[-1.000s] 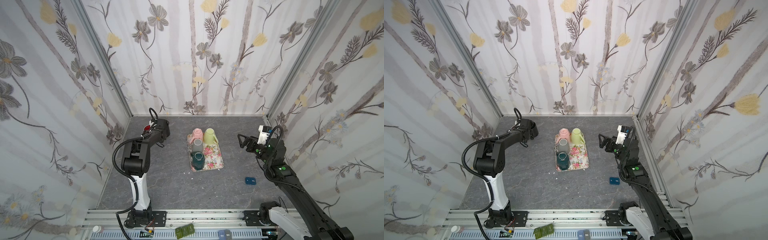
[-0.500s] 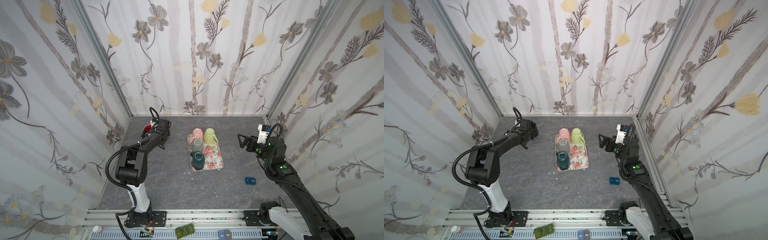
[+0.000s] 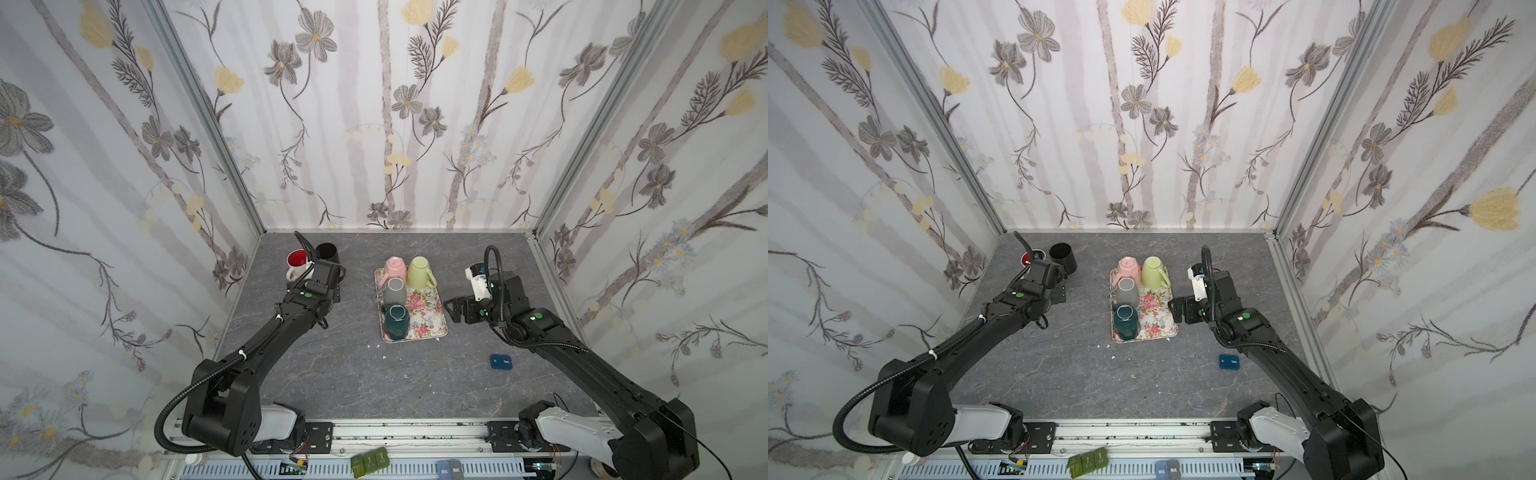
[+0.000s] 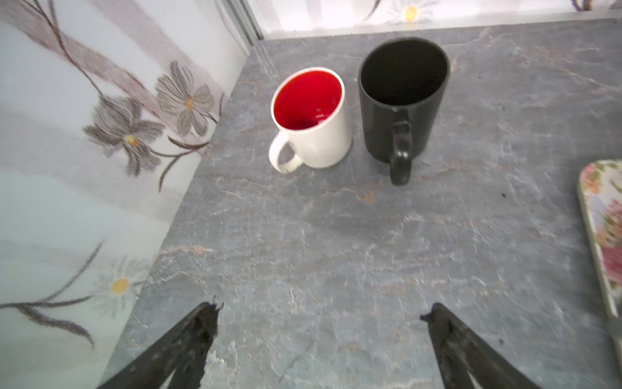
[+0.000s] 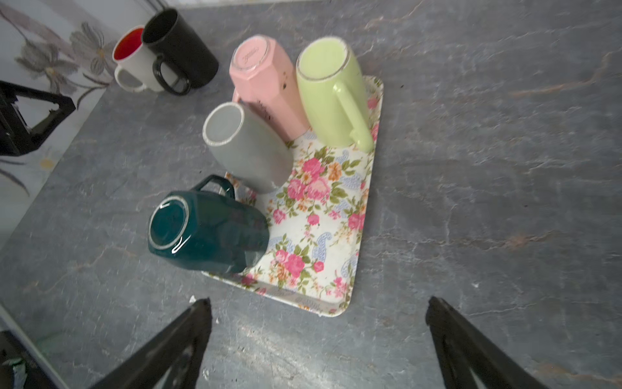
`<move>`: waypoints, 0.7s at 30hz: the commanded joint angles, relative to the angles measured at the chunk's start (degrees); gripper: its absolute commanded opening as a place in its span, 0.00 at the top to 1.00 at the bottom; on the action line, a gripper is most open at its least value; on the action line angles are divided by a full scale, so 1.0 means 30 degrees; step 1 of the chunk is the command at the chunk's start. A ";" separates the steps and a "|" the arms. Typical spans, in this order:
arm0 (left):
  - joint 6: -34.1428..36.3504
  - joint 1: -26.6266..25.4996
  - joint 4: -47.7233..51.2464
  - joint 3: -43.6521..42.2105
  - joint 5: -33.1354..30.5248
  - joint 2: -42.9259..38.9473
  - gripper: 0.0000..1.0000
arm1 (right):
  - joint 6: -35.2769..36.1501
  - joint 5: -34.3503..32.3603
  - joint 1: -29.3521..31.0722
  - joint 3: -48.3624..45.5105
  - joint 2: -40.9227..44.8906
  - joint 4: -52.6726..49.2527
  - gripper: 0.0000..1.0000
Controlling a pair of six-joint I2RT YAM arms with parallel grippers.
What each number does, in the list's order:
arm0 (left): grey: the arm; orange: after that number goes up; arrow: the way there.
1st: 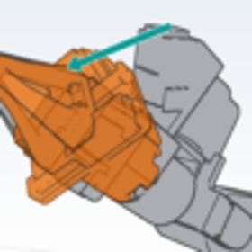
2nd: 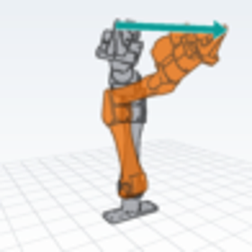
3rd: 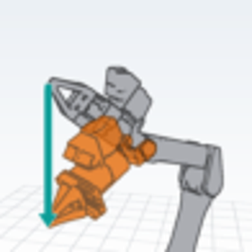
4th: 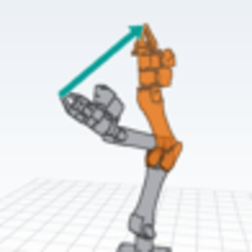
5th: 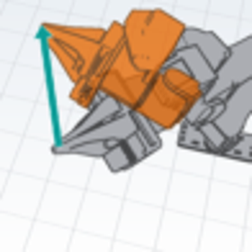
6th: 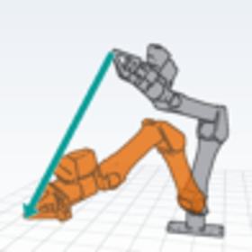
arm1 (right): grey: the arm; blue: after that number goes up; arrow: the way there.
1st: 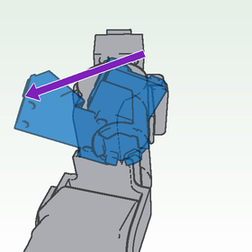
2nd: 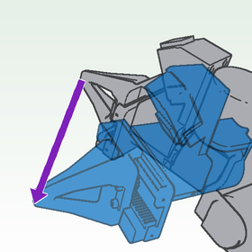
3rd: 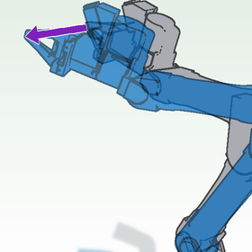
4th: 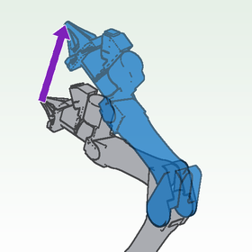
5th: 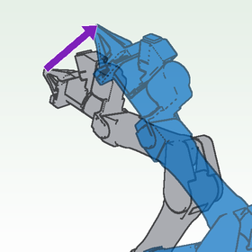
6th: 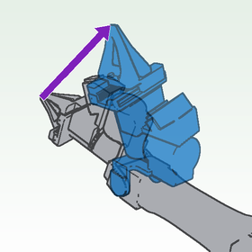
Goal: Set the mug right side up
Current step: 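Open the left gripper and lift away while the right gripper moves over the tray, then lower the right gripper toward the light-green mug on the tray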
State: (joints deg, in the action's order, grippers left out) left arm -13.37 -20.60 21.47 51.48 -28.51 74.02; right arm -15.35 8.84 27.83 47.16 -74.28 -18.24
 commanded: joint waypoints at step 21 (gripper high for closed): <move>-0.4299 -0.0165 -0.6010 -0.4926 1.0839 -0.2932 0.00 | -0.5479 -0.3339 0.7106 0.1421 -0.4449 0.4350 0.00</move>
State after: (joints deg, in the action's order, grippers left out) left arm -24.69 -21.17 7.84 37.58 -0.23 64.75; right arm -28.58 0.89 49.19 52.23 -87.99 -11.14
